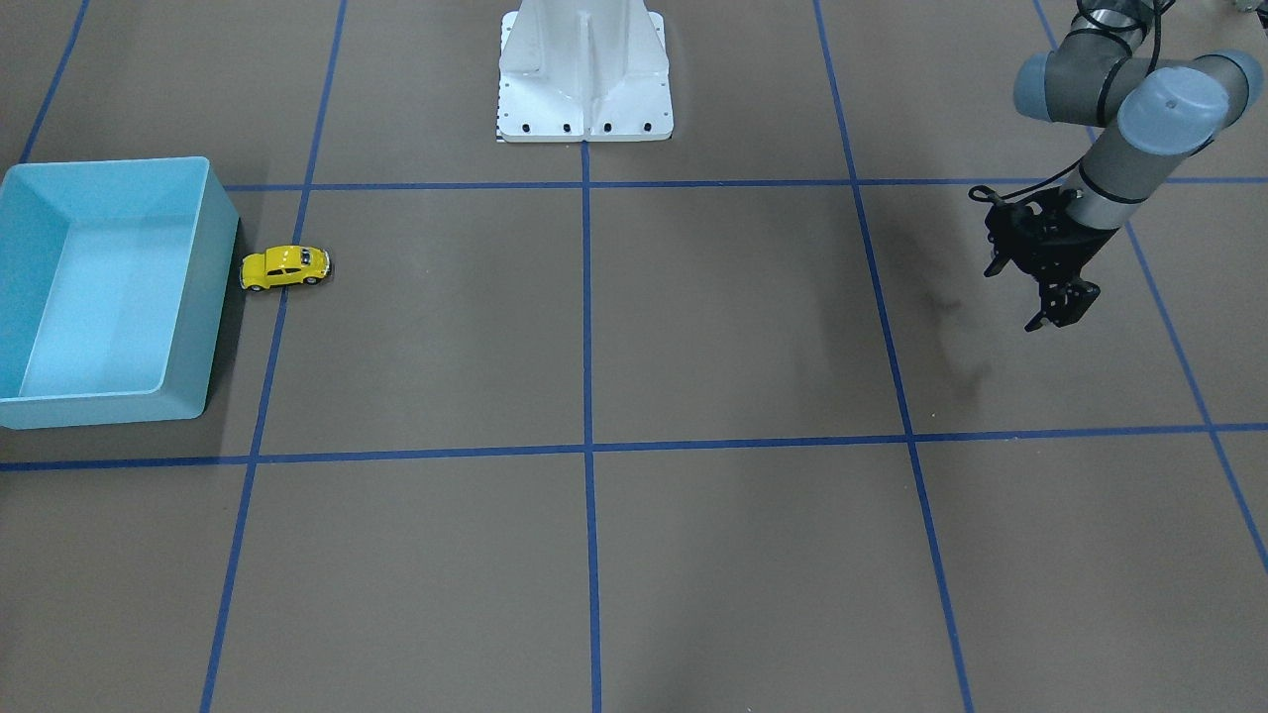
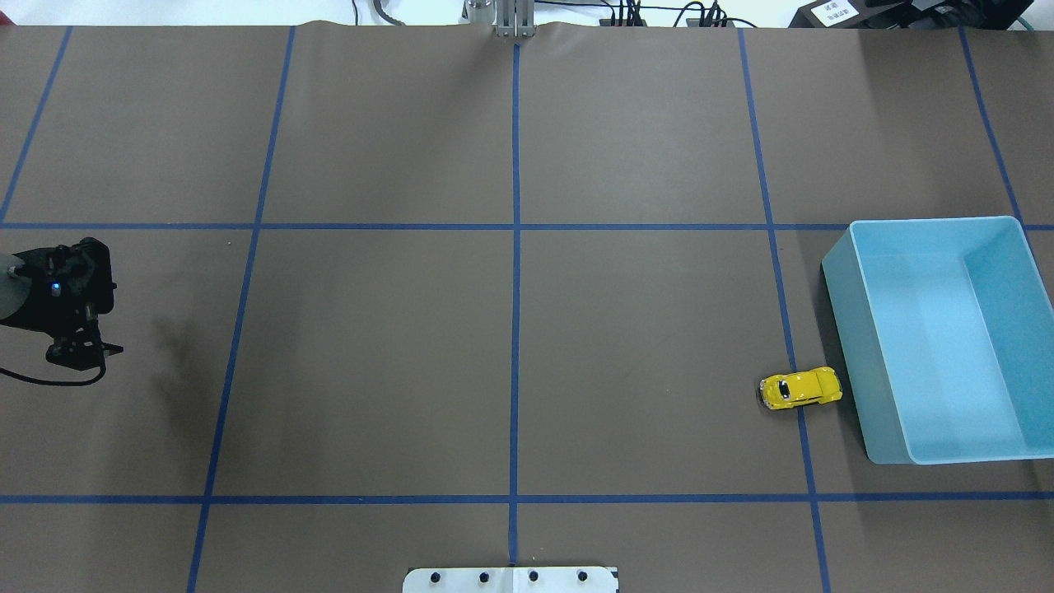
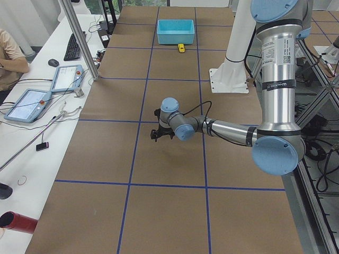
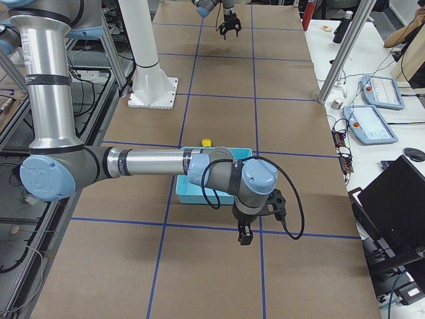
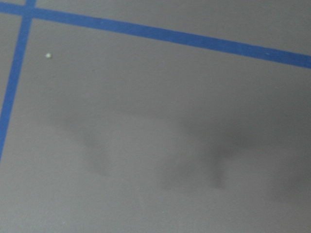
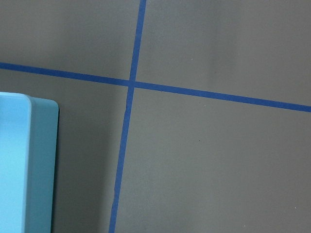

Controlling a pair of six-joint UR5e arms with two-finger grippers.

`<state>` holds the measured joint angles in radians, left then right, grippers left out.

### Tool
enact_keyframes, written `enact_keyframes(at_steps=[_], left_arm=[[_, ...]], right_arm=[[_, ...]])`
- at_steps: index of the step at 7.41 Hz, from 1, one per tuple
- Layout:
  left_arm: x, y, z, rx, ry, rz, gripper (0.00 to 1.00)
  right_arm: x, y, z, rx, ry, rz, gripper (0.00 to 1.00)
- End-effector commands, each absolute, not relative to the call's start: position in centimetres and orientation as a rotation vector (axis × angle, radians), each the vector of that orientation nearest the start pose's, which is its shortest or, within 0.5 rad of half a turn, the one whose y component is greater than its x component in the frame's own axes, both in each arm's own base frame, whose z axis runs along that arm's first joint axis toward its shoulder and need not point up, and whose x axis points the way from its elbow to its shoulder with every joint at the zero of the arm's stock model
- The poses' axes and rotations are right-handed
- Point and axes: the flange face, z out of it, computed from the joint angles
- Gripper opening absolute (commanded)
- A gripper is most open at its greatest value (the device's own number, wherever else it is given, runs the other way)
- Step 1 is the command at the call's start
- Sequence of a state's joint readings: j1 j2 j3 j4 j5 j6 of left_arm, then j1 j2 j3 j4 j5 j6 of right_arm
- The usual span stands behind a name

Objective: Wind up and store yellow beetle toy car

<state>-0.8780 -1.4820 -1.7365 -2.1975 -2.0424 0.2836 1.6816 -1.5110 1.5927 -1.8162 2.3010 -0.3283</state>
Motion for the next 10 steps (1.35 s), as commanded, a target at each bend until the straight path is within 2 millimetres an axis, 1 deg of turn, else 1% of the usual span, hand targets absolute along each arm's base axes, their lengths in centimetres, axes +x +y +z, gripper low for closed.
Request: enact_keyframes(at_steps=[1,2,3,4,5,6,7,8,9,10], left_arm=[[20.2,-44.7,57.0,0.509,0.637,0.950,1.00],[17.2,-45.5,57.4,0.481,0.659,0.888,1.00],[13.8,-45.6,58.4,0.451,0.679,0.815,1.00],[10.6,-45.2,59.6,0.394,0.707,0.684,1.00],[7.1,-44.1,60.7,0.316,0.774,0.486,1.00],[3.7,-43.0,61.9,0.257,0.807,0.299,1.00],[1.2,-41.8,62.9,0.202,0.814,0.118,1.00],[-0.3,-40.9,63.4,0.139,0.820,-0.058,1.00],[-1.7,-40.4,63.6,0.110,0.827,-0.173,1.00],[-2.4,-39.7,64.1,0.064,0.864,-0.205,1.00]], right_arm=[[12.3,-49.2,64.4,0.008,-0.747,-0.147,1.00],[12.3,-49.1,64.3,0.008,-0.745,-0.146,1.00],[12.3,-49.1,64.3,0.009,-0.745,-0.147,1.00],[12.2,-49.2,64.2,0.010,-0.745,-0.151,1.00],[12.2,-49.4,63.9,0.018,-0.742,-0.155,1.00],[12.2,-49.0,63.8,0.027,-0.749,-0.168,1.00],[12.1,-48.2,62.9,0.051,-0.740,-0.190,1.00],[12.0,-48.6,60.3,0.121,-0.735,-0.235,1.00],[11.1,-49.4,57.3,0.189,-0.718,-0.293,1.00],[10.1,-49.4,54.8,0.265,-0.704,-0.394,1.00]])
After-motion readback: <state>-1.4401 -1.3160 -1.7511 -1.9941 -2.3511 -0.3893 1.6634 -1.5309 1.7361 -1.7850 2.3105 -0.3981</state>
